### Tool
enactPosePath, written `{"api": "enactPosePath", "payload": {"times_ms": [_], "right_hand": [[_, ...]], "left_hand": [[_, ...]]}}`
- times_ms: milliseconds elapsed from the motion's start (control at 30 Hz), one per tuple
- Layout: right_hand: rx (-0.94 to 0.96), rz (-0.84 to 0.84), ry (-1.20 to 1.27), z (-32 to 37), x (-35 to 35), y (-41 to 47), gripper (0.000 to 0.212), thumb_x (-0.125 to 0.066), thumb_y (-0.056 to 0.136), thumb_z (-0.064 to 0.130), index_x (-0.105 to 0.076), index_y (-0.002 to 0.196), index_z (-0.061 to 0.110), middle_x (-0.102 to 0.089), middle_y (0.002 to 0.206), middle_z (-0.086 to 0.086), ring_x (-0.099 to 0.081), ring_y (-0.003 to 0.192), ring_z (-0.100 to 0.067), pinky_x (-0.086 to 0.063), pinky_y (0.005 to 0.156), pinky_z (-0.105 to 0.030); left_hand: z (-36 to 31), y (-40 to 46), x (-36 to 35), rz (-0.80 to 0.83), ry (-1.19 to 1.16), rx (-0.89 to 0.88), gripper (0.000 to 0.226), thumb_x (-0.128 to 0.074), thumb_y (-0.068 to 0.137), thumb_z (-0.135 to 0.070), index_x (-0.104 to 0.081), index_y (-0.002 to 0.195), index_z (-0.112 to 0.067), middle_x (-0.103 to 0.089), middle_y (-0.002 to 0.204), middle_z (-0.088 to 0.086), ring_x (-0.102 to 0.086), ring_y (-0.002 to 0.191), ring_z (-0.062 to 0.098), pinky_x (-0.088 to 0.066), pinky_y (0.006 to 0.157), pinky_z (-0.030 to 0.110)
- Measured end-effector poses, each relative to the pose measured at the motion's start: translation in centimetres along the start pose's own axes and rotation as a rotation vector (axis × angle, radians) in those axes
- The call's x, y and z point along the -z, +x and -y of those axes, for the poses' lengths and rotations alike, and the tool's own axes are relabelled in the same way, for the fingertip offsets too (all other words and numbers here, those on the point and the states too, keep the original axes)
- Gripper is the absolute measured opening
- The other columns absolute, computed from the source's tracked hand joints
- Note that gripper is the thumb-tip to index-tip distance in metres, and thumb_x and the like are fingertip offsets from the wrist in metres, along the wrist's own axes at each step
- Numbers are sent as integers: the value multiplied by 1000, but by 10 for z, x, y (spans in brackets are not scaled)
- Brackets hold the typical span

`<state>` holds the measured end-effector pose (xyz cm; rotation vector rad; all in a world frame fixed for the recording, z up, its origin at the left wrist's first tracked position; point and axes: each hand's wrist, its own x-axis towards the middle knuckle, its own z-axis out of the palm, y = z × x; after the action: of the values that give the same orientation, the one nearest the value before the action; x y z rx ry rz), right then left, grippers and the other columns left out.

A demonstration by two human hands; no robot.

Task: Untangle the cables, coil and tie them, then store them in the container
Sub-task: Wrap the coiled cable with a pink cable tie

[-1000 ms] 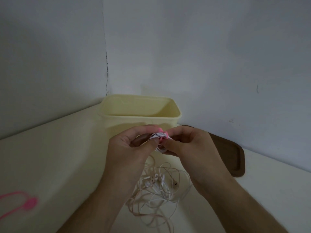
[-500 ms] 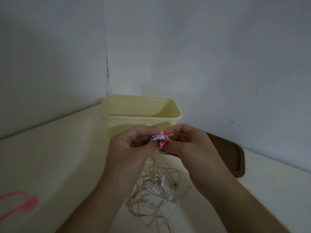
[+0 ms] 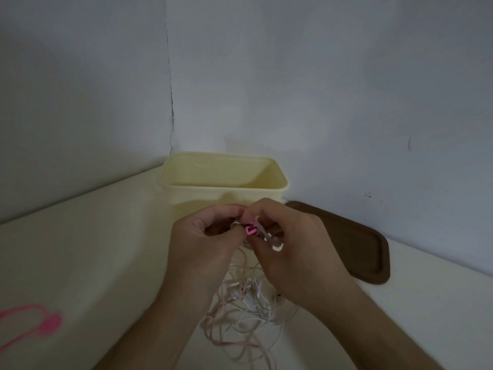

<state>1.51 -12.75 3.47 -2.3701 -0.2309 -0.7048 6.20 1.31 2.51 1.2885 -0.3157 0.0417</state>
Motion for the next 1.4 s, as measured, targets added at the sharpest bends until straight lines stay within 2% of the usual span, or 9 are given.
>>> {"api": "enactPosePath", "payload": {"times_ms": [300,433,533,700,833,1067,1167,1300,1400], "right_hand": [[-59,-40,144,2,1,-2,17,-74,98,10,-66,93,24,-76,85,14,-75,84,-4,-60,71,-23],[-64,-97,107,-1,-4,-2,16,-78,96,14,-69,92,27,-72,93,17,-73,88,-7,-61,75,-29],[-76,-126,88,-2,-4,-1,16,-81,93,23,-71,92,36,-62,102,17,-68,87,-10,-60,77,-36],[-213,-49,334,-1,2,1,10,-76,98,24,-73,88,23,-72,83,-3,-71,82,-26,-59,82,-50],[-372,-28,646,4,10,3,11,-74,97,10,-72,87,6,-63,68,-16,-61,62,-21,-48,58,-24],[-495,-53,790,2,5,2,22,-72,100,19,-71,83,6,-52,67,-13,-42,63,-24,-36,55,-31],[-459,-78,727,0,3,2,23,-73,100,23,-71,81,10,-57,66,-10,-46,63,-24,-37,56,-30],[-385,-105,610,-1,3,2,23,-78,97,25,-70,85,7,-67,69,-12,-53,51,-8,-42,51,-17],[-371,-134,597,-2,5,2,20,-80,95,25,-69,89,9,-71,77,-20,-59,55,-15,-45,52,-19]], "left_hand": [[5,2,3,-48,55,-13,30,-76,80,11,-84,87,-16,-82,89,4,-79,90,21,-61,81,33],[4,2,1,-69,38,-45,26,-80,78,11,-83,86,-14,-82,86,3,-79,82,17,-59,70,20],[6,2,0,-75,26,-85,26,-79,77,13,-81,85,-12,-81,83,4,-78,76,16,-58,66,20],[10,0,2,-76,95,-191,32,-77,79,10,-82,84,-22,-81,89,0,-78,87,18,-61,74,26],[9,0,1,-42,152,-258,40,-75,81,15,-82,86,-25,-80,94,-3,-77,94,18,-59,81,24],[8,-2,0,55,65,-247,38,-69,83,22,-82,94,-12,-81,97,3,-78,95,20,-59,82,24],[6,-2,-1,47,-11,-187,34,-70,83,20,-81,95,-10,-82,95,4,-79,94,19,-60,81,23],[5,0,0,20,-83,-91,30,-77,81,13,-82,95,-14,-82,95,4,-79,94,18,-60,81,24],[4,0,1,53,-120,-43,30,-79,80,8,-83,96,-17,-82,96,6,-79,95,20,-60,82,24]]}}
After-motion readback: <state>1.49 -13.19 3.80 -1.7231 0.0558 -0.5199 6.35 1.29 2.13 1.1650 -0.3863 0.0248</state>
